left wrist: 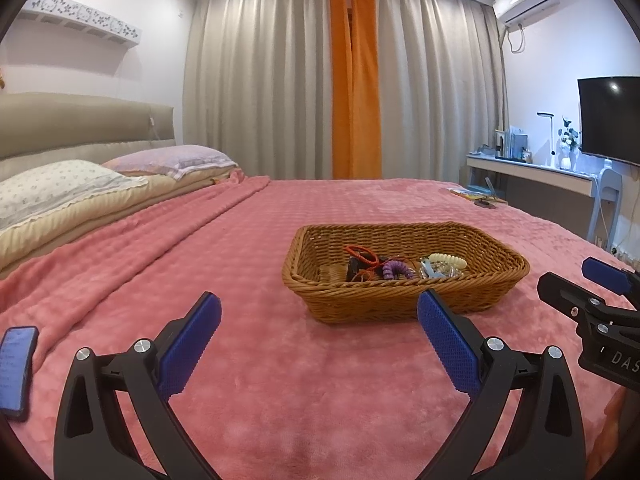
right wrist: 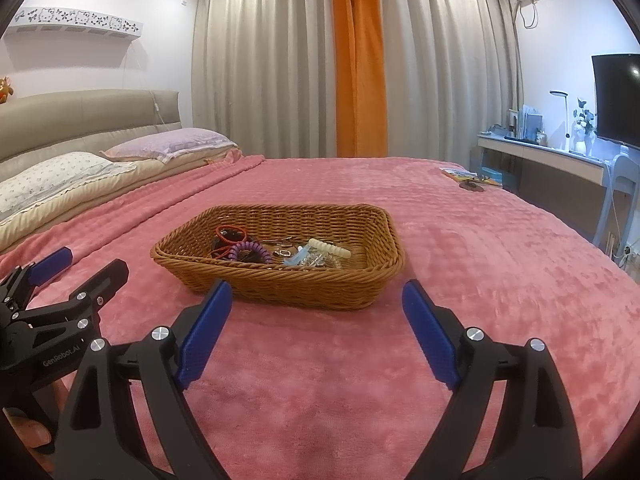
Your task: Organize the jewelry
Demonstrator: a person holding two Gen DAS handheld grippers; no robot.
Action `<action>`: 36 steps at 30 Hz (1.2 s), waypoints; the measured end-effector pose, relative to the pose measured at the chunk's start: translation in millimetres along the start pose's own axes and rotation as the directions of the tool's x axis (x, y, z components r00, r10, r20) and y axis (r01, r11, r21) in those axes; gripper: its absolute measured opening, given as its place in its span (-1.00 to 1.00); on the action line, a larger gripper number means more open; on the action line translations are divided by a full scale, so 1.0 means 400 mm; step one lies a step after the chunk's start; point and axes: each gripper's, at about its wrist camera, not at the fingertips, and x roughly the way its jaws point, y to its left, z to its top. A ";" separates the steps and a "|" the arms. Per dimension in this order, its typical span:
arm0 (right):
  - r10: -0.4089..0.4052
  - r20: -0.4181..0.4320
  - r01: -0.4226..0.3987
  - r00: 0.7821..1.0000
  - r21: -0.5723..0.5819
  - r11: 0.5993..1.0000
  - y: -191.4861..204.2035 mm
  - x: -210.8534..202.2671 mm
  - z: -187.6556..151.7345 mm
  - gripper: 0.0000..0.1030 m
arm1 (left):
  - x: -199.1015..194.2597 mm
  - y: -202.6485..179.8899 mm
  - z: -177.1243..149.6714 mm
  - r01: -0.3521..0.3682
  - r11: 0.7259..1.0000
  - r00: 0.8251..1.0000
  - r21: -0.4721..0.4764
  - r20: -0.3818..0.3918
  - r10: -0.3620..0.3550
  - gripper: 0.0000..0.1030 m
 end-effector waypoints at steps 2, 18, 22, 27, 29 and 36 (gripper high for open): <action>-0.001 -0.001 0.001 1.000 -0.001 1.000 0.001 0.000 0.001 0.61 | 0.000 0.002 0.001 0.001 1.000 1.000 0.000 0.001 -0.001 0.85; -0.004 0.001 0.004 1.000 -0.004 1.000 0.000 0.002 0.001 0.68 | 0.003 0.011 0.001 0.003 1.000 1.000 0.020 0.011 -0.003 0.85; -0.005 0.002 0.005 1.000 -0.004 1.000 0.000 0.002 0.000 0.69 | 0.002 0.009 0.000 0.002 1.000 1.000 0.021 0.011 -0.002 0.85; -0.004 0.001 0.004 1.000 -0.003 1.000 0.001 0.002 0.001 0.69 | 0.002 0.006 0.000 -0.003 1.000 1.000 0.029 0.010 0.003 0.85; -0.004 0.001 0.004 1.000 -0.003 1.000 0.001 0.002 0.000 0.69 | 0.001 0.007 0.001 -0.007 1.000 1.000 0.029 0.013 0.006 0.85; -0.004 0.002 0.004 1.000 -0.005 1.000 0.001 0.002 0.000 0.69 | -0.005 0.009 0.002 -0.006 1.000 1.000 0.024 0.014 0.006 0.85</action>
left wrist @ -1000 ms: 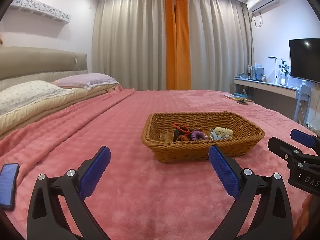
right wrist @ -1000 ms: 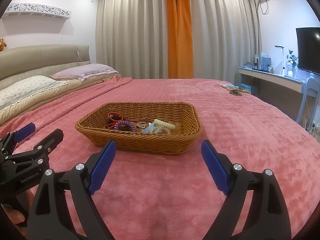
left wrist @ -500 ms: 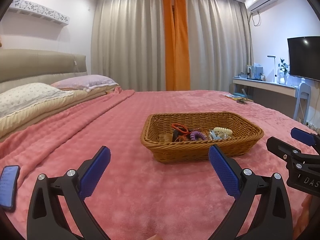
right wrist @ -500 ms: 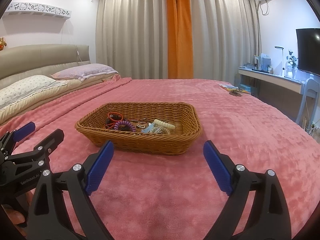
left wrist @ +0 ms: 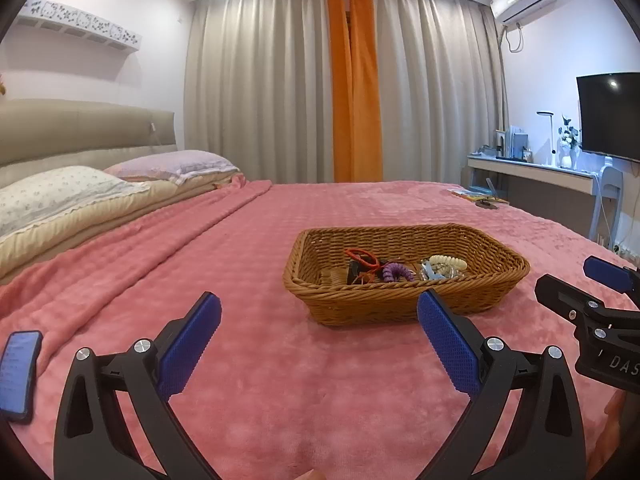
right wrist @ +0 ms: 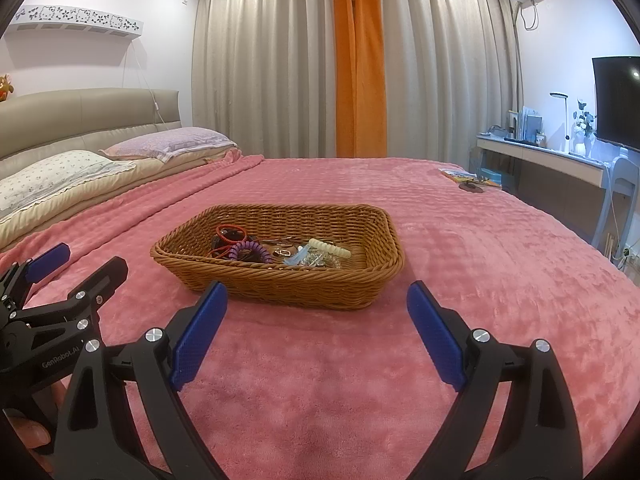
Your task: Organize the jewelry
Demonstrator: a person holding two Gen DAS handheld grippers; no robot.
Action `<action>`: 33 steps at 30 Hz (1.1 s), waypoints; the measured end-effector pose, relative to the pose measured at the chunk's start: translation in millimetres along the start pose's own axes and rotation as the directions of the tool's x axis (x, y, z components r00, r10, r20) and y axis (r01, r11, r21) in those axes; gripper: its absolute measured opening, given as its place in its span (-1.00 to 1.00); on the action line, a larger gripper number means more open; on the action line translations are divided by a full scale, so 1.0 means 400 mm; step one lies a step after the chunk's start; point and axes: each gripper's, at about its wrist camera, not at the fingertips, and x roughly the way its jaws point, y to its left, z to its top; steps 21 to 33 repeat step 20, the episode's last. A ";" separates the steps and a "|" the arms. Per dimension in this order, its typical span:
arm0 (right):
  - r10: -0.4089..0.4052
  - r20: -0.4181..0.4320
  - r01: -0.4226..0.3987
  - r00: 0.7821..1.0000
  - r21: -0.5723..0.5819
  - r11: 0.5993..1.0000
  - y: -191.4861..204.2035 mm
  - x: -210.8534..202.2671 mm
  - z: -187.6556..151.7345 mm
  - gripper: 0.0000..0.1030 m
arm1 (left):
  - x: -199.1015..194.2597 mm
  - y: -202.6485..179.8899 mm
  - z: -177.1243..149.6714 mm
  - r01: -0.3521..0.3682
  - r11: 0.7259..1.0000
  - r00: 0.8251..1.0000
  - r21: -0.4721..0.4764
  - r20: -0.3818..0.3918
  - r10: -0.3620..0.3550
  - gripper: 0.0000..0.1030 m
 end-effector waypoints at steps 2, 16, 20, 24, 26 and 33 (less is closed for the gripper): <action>0.001 0.000 -0.001 1.000 0.000 1.000 0.000 -0.001 0.000 0.69 | 0.000 0.000 0.001 -0.002 1.000 1.000 0.001 0.002 0.002 0.85; 0.001 0.000 -0.001 1.000 0.001 1.000 -0.002 0.000 -0.001 0.69 | 0.014 0.024 0.002 0.023 0.999 1.000 -0.038 -0.020 -0.024 0.85; 0.000 0.000 0.000 1.000 -0.001 1.000 -0.002 -0.001 -0.001 0.69 | 0.016 0.025 0.001 0.022 0.999 0.999 -0.045 -0.022 -0.023 0.85; 0.000 0.000 0.000 1.000 -0.001 1.000 -0.002 -0.001 -0.001 0.69 | 0.016 0.025 0.001 0.022 0.999 0.999 -0.045 -0.022 -0.023 0.85; 0.000 0.000 0.000 1.000 -0.001 1.000 -0.002 -0.001 -0.001 0.69 | 0.016 0.025 0.001 0.022 0.999 0.999 -0.045 -0.022 -0.023 0.85; 0.000 0.000 0.000 1.000 -0.001 1.000 -0.002 -0.001 -0.001 0.69 | 0.016 0.025 0.001 0.022 0.999 0.999 -0.045 -0.022 -0.023 0.85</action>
